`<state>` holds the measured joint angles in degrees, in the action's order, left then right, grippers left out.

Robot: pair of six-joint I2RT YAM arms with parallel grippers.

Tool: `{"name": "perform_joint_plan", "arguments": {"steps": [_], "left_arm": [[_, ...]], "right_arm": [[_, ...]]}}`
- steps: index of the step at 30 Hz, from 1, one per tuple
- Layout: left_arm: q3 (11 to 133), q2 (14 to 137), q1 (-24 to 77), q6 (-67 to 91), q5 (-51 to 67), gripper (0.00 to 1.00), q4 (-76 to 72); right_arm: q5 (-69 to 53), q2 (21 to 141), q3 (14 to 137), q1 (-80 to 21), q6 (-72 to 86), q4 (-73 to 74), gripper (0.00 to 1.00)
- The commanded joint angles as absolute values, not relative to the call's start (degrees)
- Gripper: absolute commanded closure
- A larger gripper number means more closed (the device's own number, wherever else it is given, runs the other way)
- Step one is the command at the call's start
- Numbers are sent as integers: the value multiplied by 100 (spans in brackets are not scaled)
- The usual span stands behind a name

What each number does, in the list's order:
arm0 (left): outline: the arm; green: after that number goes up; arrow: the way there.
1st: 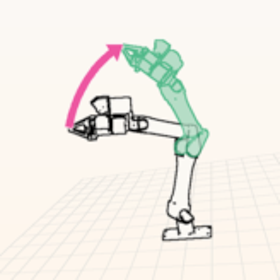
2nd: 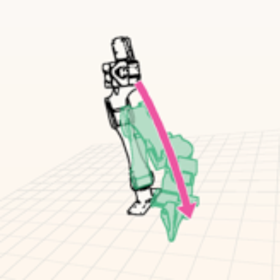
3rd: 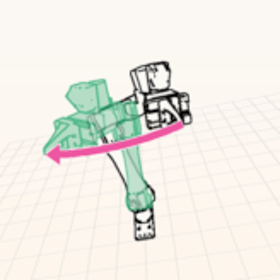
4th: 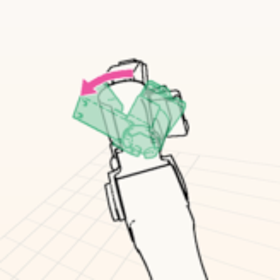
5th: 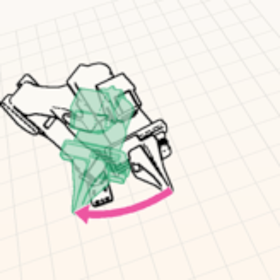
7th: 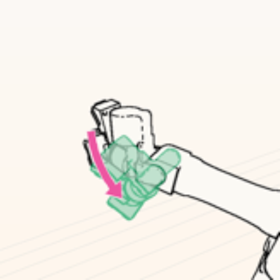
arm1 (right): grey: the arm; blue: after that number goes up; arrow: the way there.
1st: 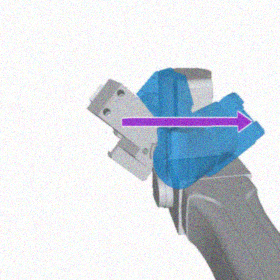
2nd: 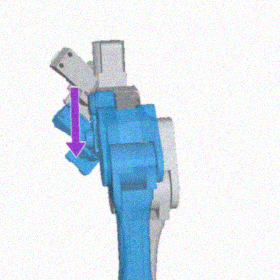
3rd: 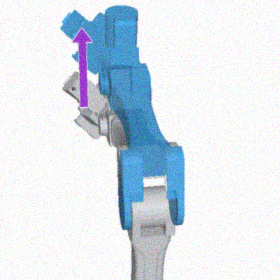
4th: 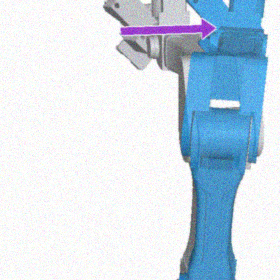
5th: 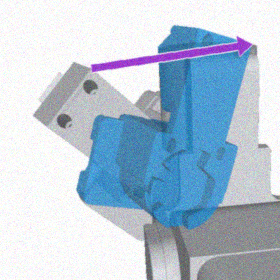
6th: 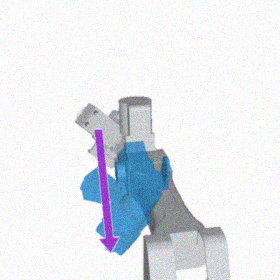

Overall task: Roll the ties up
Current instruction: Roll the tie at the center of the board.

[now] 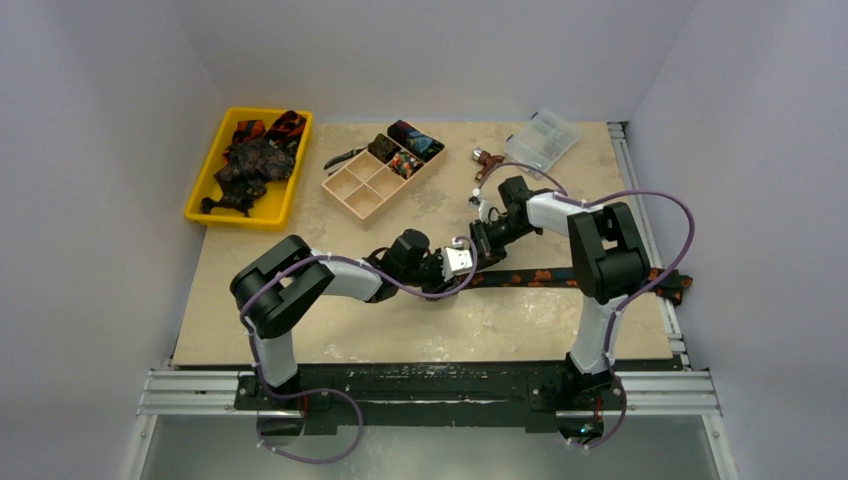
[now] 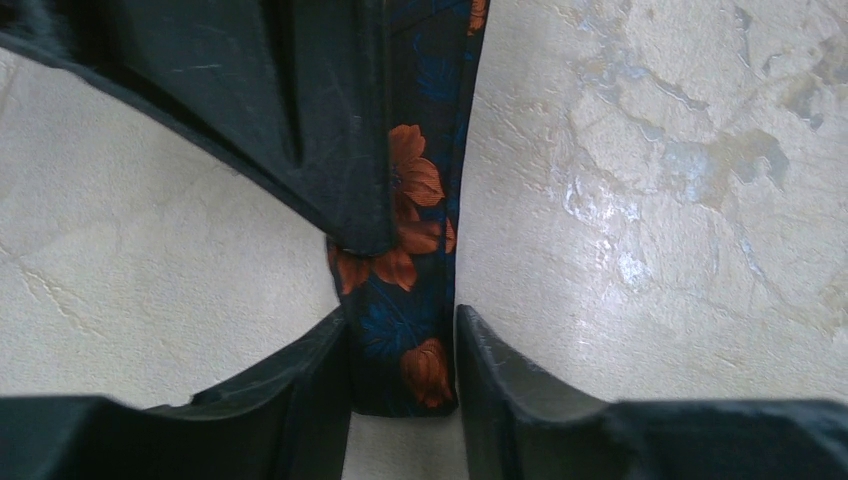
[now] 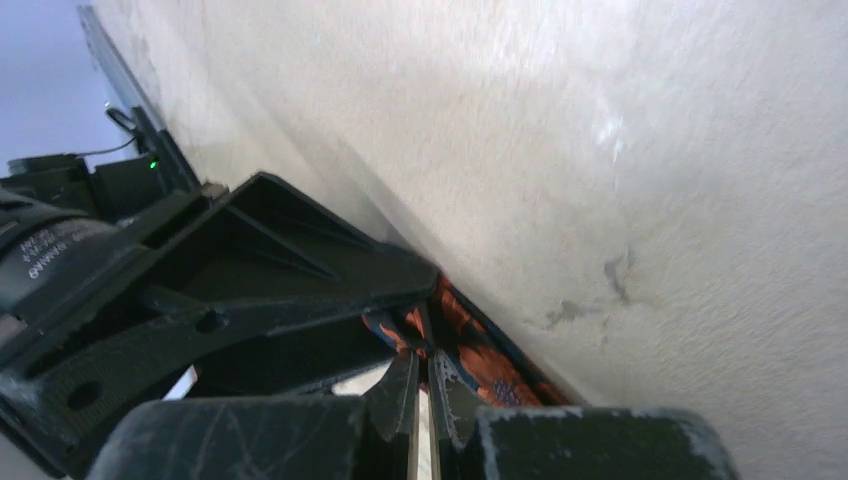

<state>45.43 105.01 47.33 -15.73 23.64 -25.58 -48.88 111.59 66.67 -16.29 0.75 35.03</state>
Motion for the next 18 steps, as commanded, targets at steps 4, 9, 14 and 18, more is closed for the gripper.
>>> {"name": "perform_joint_plan", "arguments": {"steps": [4,9,14,18], "left_arm": [[4403,10637,4669,-1672,2883,48,-2515],[4233,10548,4468,-1658,2935,44,-2663],[4179,10610,4463,-1897,2854,44,-2640],[4220,10610,4480,-1978,2937,37,-2707]], "right_arm": [[-4311,11267,7093,-1659,-515,3865,100],[-4124,11408,6810,-1661,-663,3893,100],[-4399,11229,6854,-1657,-466,3869,100],[-4553,11055,6937,-1661,-336,3816,100]]}}
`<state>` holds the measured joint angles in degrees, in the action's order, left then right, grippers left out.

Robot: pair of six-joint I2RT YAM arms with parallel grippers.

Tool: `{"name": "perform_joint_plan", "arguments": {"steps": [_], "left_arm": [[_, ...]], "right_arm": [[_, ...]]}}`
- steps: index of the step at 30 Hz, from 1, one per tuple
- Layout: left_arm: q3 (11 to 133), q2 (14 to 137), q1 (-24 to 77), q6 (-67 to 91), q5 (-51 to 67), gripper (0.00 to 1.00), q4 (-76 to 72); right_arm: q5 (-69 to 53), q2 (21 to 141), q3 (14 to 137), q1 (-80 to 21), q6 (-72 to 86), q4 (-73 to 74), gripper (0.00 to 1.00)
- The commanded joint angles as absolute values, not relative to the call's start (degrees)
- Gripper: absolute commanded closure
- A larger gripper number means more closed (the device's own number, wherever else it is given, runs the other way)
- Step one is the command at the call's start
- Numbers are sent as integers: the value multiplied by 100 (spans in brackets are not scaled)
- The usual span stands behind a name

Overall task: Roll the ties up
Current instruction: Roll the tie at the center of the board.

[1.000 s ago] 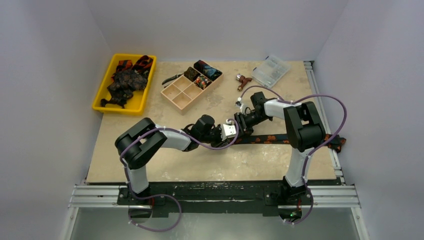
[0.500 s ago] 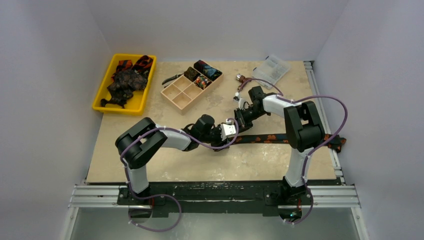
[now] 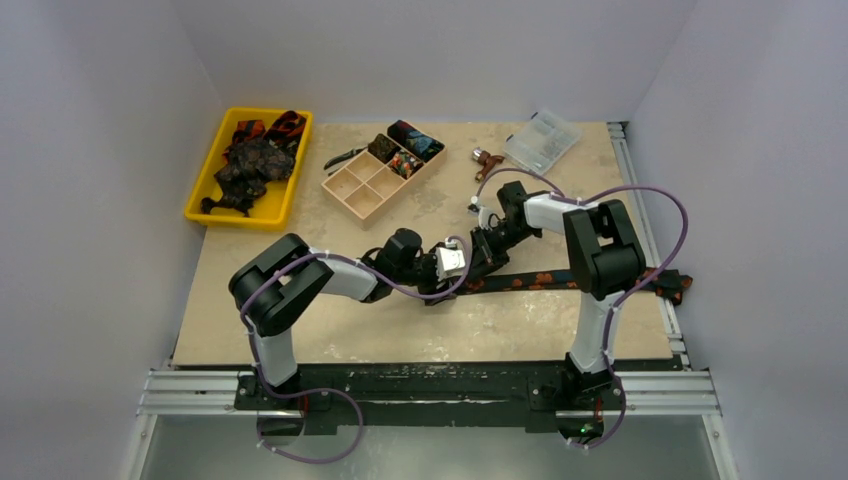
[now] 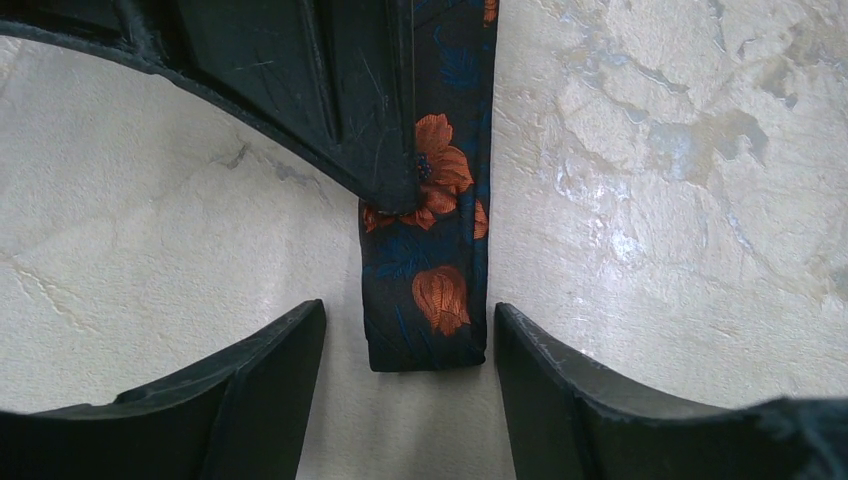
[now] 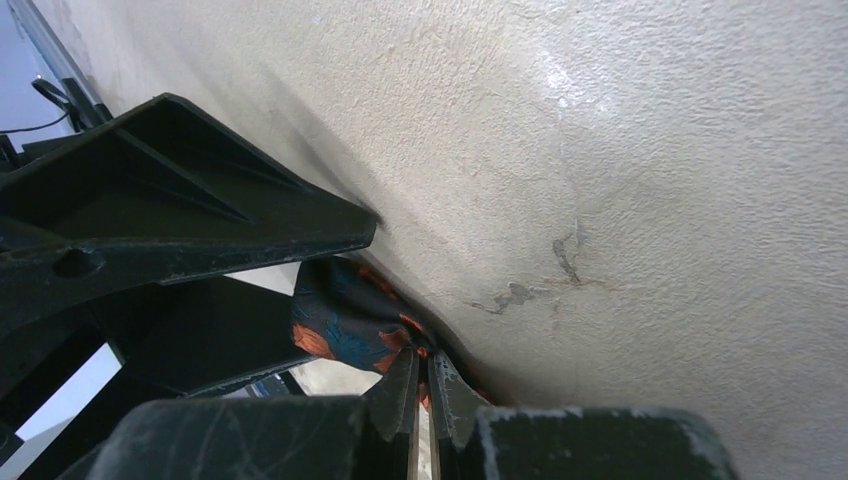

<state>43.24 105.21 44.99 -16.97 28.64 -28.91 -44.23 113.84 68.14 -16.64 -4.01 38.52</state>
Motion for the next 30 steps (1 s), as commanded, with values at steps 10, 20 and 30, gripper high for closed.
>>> {"name": "perform_joint_plan", "arguments": {"steps": [10,20,30], "left_arm": [[4676,10805,4608,-1990,2514,40,-2380],[4186,10528,4450,-2559,2402,68,-2174],[4385,10546,4343,-2733,2432,72,-1676]], "right_arm": [[-4825,10927,7021,-1667,-349,4114,100],[-4442,11112,6768,-1670,-299,3776,100],[-4218,11390,6837,-1753,-297,3684,100]]}}
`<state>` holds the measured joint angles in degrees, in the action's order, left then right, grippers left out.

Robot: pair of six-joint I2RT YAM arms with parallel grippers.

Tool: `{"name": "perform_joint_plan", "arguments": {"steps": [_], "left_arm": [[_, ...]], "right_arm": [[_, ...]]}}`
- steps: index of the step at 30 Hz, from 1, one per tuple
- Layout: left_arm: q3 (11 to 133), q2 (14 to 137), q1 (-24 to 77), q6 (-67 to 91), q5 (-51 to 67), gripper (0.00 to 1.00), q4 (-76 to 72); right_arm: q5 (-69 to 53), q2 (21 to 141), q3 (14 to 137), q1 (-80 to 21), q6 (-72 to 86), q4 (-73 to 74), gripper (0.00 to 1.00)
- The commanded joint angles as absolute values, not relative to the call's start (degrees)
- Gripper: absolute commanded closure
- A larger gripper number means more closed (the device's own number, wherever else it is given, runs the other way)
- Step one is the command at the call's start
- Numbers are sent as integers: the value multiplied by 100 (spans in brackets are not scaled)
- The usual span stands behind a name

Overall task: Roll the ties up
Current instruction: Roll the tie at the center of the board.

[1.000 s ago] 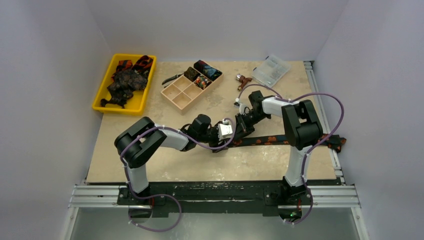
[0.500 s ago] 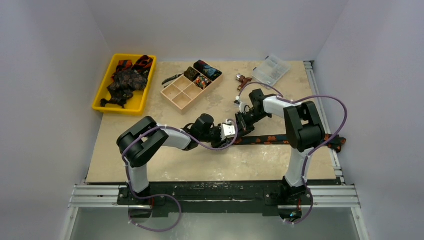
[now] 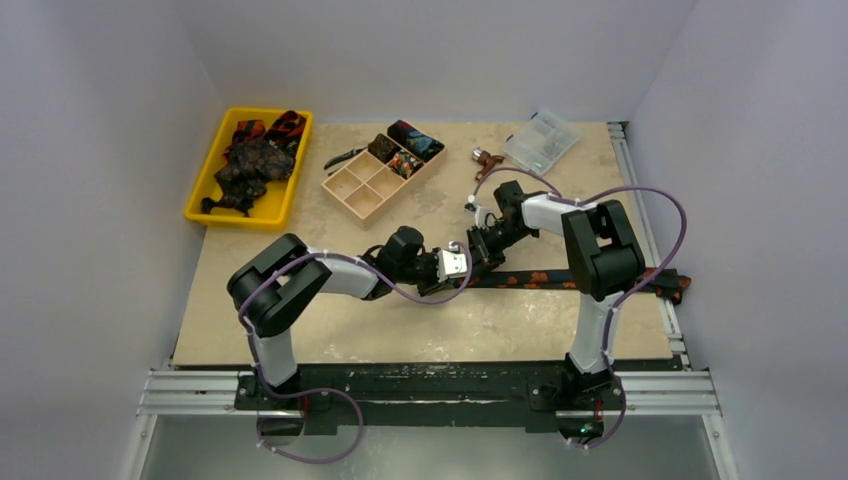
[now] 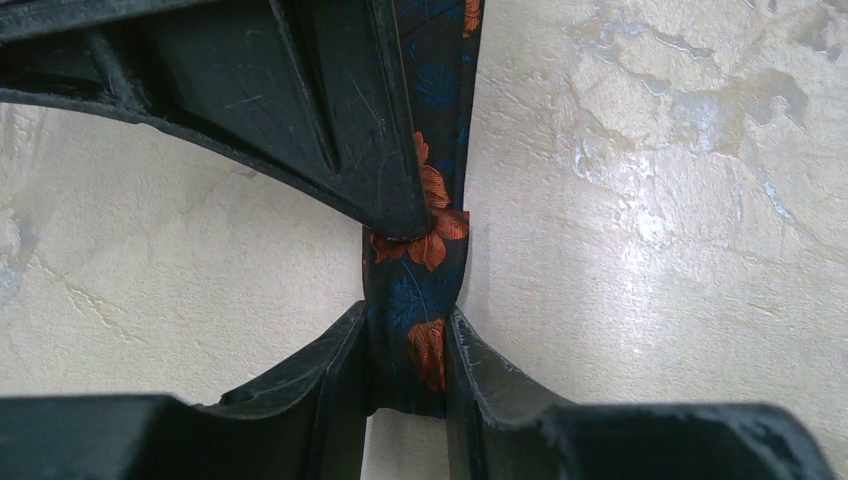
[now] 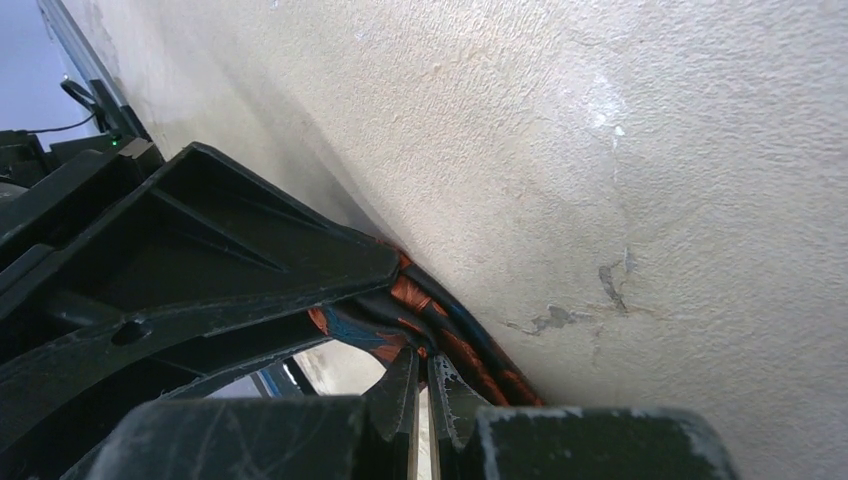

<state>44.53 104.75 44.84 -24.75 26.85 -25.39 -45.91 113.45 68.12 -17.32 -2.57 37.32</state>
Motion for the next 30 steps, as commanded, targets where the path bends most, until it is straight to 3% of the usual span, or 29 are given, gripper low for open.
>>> {"name": "perform_joint_plan", "arguments": {"steps": [1,4,7,13,24,27,30], "left_arm": [[4386,10541,4346,-2714,2458,69,-1685],[4284,10381,4318,-2669,2769,51,-1756],[4158,10106,4252,-2604,3011,46,-1748],[4236,9916,3944,-2395,3128,46,-1475],[4510,10619,4035,-2722,3430,45,-2163],[4586,10673,4046,-2631,3494,49,-2352],[4687,10633,4112,-2463,3588,60,-2380]], "right_arm": [[-4137,11389,6803,-1750,-291,3637,100],[-3908,11443,6768,-1758,-299,3494,100],[-3791,11541,6766,-1752,-325,3474,100],[-3636,11563,6689,-1747,-372,3438,100],[-3507,11679,6693,-1756,-385,3397,100],[-3498,11685,6704,-1749,-384,3401,100],[-3507,11689,6698,-1750,-377,3384,100]]}}
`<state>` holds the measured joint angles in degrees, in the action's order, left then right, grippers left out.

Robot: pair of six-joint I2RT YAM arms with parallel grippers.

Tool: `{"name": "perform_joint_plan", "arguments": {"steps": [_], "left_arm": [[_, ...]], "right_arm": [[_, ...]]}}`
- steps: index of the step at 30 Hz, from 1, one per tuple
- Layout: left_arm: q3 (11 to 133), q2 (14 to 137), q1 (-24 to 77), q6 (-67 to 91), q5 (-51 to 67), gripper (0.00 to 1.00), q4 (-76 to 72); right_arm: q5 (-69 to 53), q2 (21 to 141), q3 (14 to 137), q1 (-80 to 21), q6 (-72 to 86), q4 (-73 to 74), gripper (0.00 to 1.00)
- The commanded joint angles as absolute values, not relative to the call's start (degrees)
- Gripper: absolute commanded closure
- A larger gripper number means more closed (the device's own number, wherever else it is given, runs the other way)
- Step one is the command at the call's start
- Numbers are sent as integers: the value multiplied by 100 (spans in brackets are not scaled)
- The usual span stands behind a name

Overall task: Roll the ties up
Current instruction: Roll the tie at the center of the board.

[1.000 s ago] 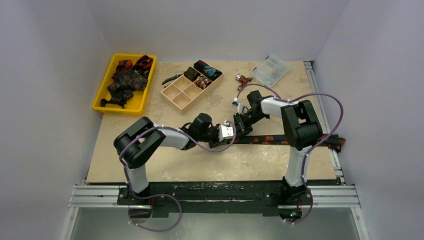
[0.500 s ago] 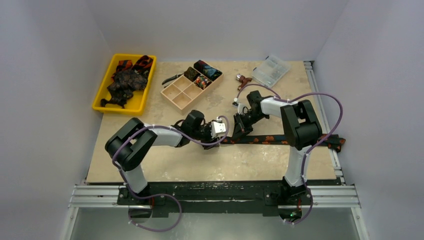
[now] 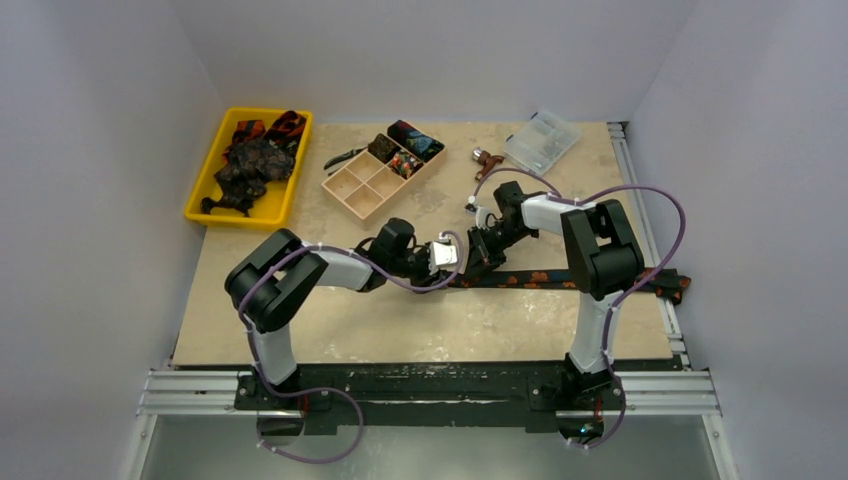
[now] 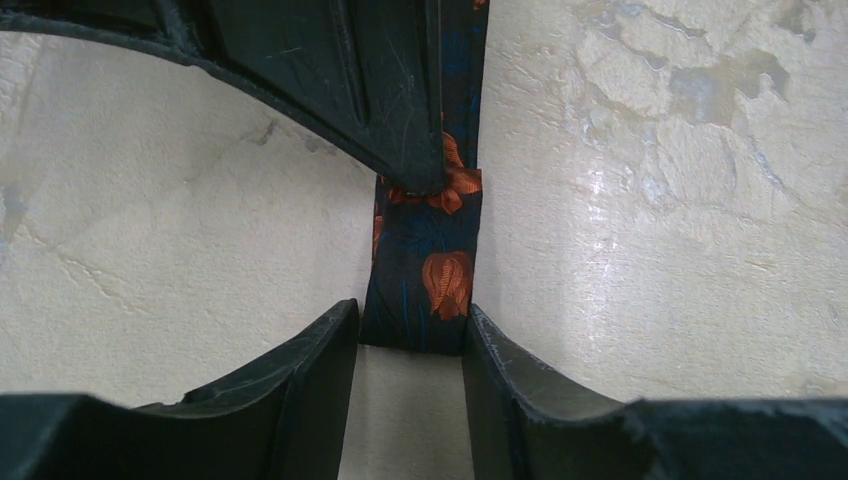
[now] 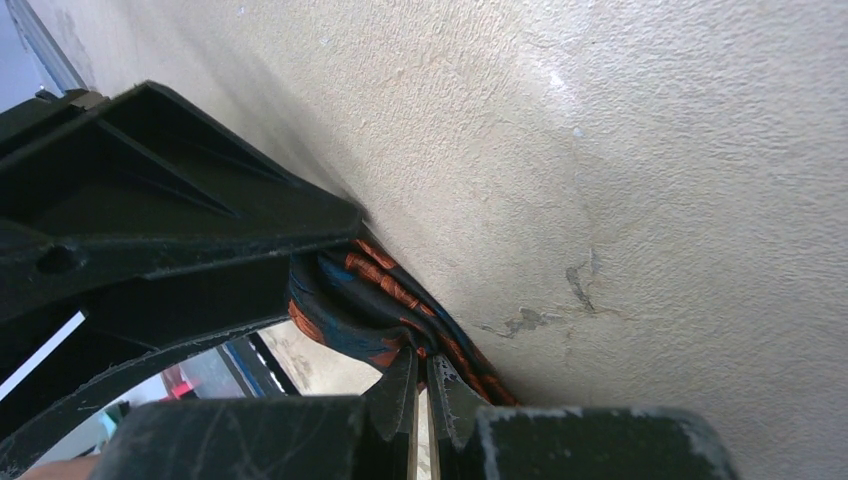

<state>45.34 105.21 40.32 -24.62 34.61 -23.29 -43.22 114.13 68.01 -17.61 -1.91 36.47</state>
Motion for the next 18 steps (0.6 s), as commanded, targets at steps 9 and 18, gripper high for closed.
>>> {"name": "perform_joint_plan", "arguments": {"steps": [9,18], "left_arm": [[4907,10377,4388,-1871,3699,68,-2532],[5400,10975,4512,-1427,3298,66,-2614]], "right_arm": [[-3540,11698,6665,-1758,-359,3362,100],[-3651,11718,6658,-1755,-329,3304,100]]}}
